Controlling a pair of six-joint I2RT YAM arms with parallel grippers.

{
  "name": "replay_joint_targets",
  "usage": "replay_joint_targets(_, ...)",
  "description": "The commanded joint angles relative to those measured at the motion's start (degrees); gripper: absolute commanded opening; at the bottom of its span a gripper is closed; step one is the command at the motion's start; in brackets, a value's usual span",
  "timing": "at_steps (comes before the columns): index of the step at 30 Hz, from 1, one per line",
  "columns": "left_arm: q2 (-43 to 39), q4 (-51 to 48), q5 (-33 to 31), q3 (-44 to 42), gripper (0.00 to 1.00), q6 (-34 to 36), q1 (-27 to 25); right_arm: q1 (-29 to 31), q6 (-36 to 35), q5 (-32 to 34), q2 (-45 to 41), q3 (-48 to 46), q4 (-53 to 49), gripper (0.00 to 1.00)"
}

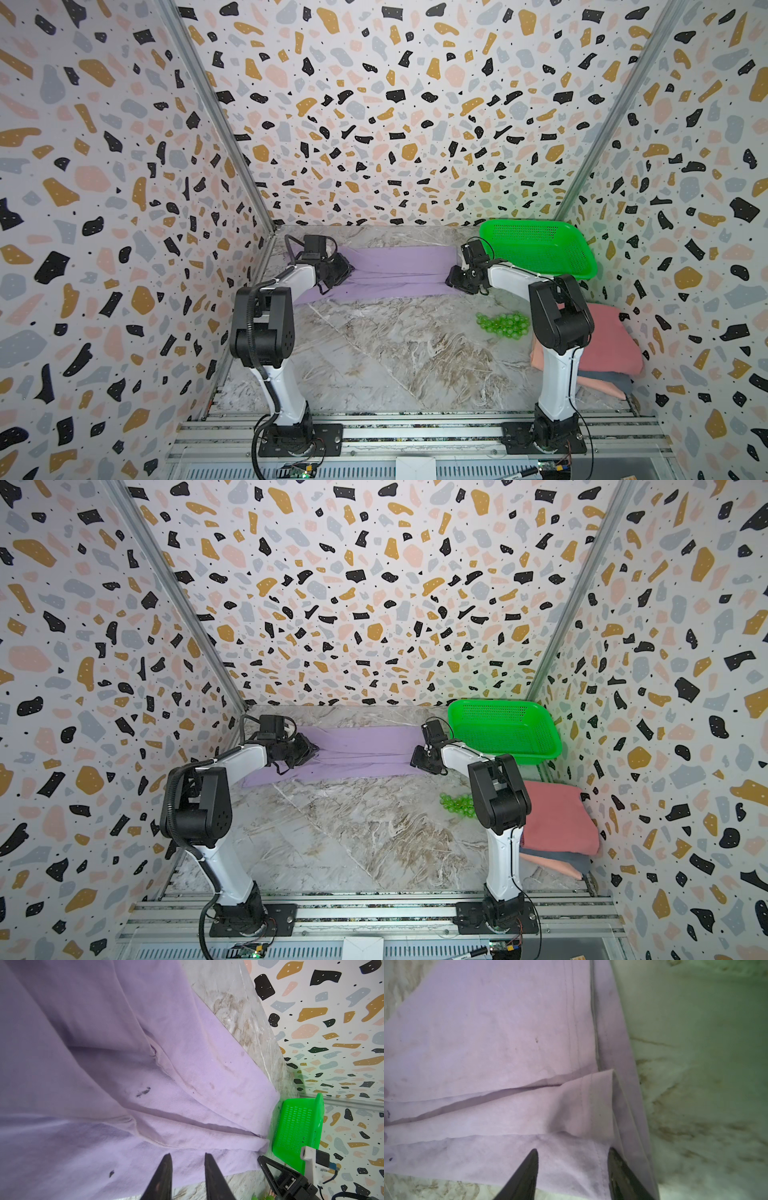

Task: Fold and stack the t-shirts
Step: 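Pinch the strip's end nearest the basket with the right gripper while the left holds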

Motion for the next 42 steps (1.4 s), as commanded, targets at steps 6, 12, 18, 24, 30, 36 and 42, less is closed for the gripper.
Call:
replay_joint_targets(6, 0.93, -0.07, 0.69, 0.42, 0.28, 0.81, -0.26, -0.26, 0.99, 0.08, 2.86, 5.59, -0.32, 0.53)
replay_joint_targets(12, 0.64, 2.22, 2.15, -0.86, 0.28, -1.05, -0.36, -0.67, 0.24, -0.83, 6.29, 9.61, 1.08, 0.53)
replay_joint_targets(18, 0.45, 0.88, 1.46, -0.28, 0.28, 0.15, -0.35, -1.68, 0.72, -1.66, 7.81, 13.78, 3.58, 0.53)
replay_joint_targets(24, 1.05, -1.29, -0.30, -0.16, 0.29, 1.78, -0.53, -1.94, 0.72, -1.21, 10.88, 19.17, 1.96, 0.53)
replay_joint_targets(30, 0.79, -3.20, -1.77, 0.27, 0.34, 2.99, -1.18, -2.38, 0.72, -0.71, 12.93, 20.60, 1.26, 0.53)
replay_joint_targets(36, 4.06, -5.02, -2.71, 2.93, 0.37, 3.09, -2.48, -2.38, 0.29, -0.90, 12.61, 19.54, 1.03, 0.53)
replay_joint_targets(42, 8.14, -4.76, -5.27, 4.61, 0.38, 2.78, -2.99, -2.47, -0.20, -0.61, 10.94, 17.44, 1.24, 0.52)
